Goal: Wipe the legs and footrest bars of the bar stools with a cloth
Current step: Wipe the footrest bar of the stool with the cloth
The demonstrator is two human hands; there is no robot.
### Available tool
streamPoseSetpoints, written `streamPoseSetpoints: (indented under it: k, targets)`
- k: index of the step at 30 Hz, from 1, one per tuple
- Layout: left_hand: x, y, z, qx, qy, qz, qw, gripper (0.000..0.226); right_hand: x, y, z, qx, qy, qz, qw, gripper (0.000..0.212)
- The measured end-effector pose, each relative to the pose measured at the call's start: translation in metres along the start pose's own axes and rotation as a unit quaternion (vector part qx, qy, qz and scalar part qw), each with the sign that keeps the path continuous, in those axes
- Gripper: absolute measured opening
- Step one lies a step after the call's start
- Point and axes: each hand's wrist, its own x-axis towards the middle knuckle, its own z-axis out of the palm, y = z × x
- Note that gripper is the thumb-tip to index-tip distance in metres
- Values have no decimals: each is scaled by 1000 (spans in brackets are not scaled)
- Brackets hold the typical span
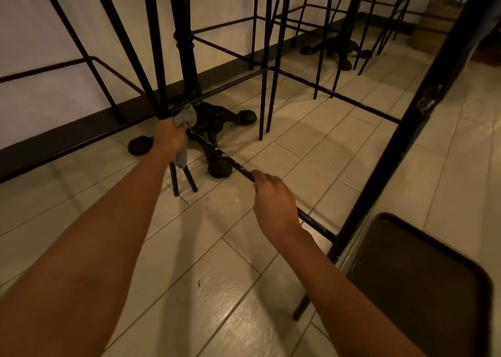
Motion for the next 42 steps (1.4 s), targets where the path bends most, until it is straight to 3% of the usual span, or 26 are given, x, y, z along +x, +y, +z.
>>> streamPoseSetpoints:
  k: [6, 16, 25, 32, 42]
  targets:
    - [-6, -3, 4, -9, 8, 25, 1000, 23, 0, 2, 3, -9, 8, 0, 1000, 35]
    - [-5, -1, 0, 87, 18, 64, 994, 35, 1, 0, 0, 3, -2, -1, 1000, 39]
    - [-22, 0, 5, 133, -1, 124, 983, 29, 1, -4, -1, 7, -6, 34, 999, 38]
    - [-17, 1, 5, 80, 27, 83, 993, 30, 2, -2, 4, 19, 20, 32, 999, 36]
    - [-49, -4, 3, 86, -30, 105, 990, 33, 2, -1, 5, 11, 18, 28, 999, 32]
